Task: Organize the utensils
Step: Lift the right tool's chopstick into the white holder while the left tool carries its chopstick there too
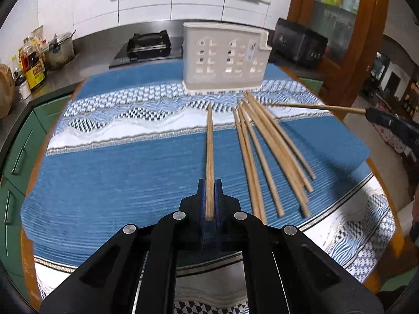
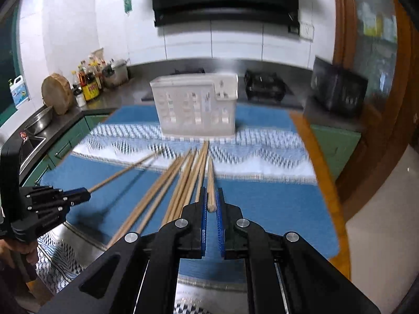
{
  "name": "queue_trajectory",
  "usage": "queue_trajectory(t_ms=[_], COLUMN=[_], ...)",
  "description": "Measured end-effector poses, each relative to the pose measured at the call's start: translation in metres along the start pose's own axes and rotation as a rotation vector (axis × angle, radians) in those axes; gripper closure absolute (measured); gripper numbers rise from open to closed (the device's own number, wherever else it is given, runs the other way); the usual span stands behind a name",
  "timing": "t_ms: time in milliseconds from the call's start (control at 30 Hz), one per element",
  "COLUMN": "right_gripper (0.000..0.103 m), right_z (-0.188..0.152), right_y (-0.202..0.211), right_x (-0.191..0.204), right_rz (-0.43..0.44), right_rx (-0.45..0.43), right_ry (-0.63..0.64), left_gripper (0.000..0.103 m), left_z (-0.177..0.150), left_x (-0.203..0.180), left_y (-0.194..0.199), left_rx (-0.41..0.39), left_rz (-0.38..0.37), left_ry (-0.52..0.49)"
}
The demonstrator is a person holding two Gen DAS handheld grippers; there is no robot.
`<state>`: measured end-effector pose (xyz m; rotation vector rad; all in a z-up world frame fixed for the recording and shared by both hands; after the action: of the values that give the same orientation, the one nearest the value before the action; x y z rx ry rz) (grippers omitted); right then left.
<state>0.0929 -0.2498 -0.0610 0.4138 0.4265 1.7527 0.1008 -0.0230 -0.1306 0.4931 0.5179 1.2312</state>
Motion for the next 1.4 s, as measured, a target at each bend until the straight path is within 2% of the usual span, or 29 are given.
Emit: queue_trajectory(t_ms=[367, 533, 700, 800, 900, 1000, 1233, 1400], right_gripper=[0.096, 0.096, 0.096, 0.096, 0.096, 0.096, 0.096, 0.096], right_z=[0.077, 0.128, 0.181, 0.206, 0.217, 0.226, 0.253, 0.245], right_y=[-0.002, 0.002, 0.005, -0.006, -0.027, -0.040, -0.056, -0.096], right_x=[-0.010, -0.017, -0.024, -0.028, -0.034, -0.040, -0.038, -0.033], right_rz=[0.073, 0.120, 0.138, 0.112, 0.115, 0.089, 0.105, 0.122], right_rx=[-0.085, -0.118, -0.136, -0.128, -0.088, -0.107, -0.120, -0.025], right_ry=[0.041, 0.067, 0.120, 0.159, 0.154, 0.154, 0.147, 0.135], left_gripper=[0.098, 0.098, 0.098, 0.098, 0.098, 0.098, 0.099, 0.098], left_z=[0.038, 0.061, 0.081, 0.094, 0.107, 0.120, 0.159, 0.201], left_x=[0.008, 0.009, 0.007, 0.007, 0.006, 0.007, 0.009, 0.002], left_y=[0.010, 0.013, 0.014, 0.017, 0.019, 0.023, 0.039, 0.050], left_rx=[-0.059, -0.085, -0.106, -0.123, -0.141, -0.158, -0.206, -0.265], left_rz=[-0.046, -0.073, -0.094, -0.102, -0.105, -0.114, -0.142, -0.154], left_ry=[0.042, 0.039, 0.023, 0.021, 0.003, -0.001, -0.005, -0.040])
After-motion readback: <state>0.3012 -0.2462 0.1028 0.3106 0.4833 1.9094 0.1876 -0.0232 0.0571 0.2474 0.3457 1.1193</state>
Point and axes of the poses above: each gripper's, at about its wrist camera, not at the fingertips, and y roughly against the way its jaws point, x to its left, z to its top, the point moved 7 cm from there along -y, roughly the way its jaws point, and after that the axes turned 10 degrees about -x, right-handed, at the moved point
